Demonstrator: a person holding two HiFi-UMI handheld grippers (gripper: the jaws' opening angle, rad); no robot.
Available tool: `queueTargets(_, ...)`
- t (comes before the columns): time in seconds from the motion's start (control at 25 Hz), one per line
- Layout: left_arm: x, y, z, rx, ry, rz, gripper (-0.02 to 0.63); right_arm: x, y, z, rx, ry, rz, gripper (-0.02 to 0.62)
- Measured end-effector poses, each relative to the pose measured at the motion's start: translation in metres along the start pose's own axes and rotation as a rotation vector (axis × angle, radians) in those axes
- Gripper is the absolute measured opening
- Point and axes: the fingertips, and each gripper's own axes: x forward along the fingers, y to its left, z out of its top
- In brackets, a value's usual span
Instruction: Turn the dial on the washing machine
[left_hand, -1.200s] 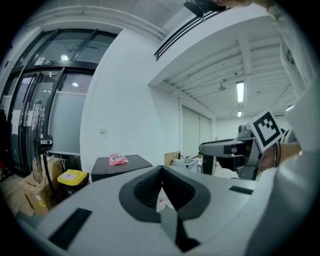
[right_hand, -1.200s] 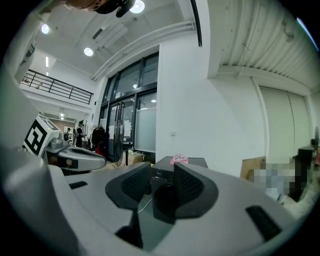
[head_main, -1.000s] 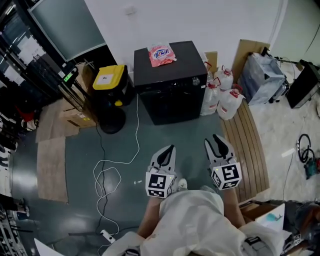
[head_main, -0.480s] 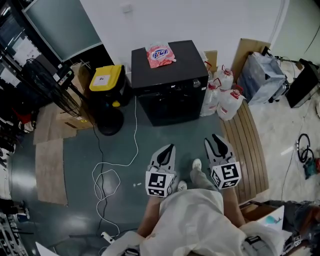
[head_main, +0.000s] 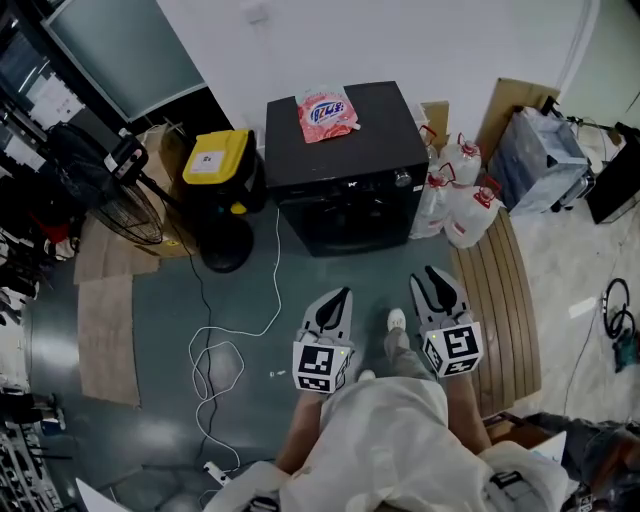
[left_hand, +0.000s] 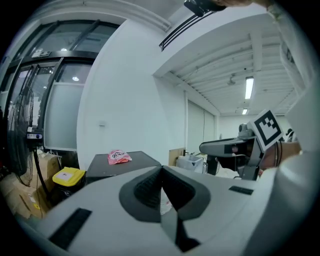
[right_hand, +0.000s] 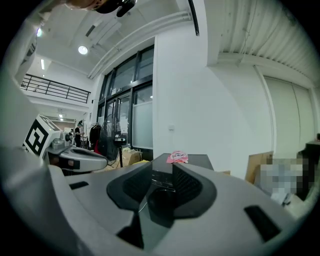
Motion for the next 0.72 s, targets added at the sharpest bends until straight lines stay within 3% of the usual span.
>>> queueTargets(0.72,0.149,0.040,0.008,-0.032,0.088,0.102,0.012,0.137,-0.107,-0.006,0.027,0.082,0.119,0.130)
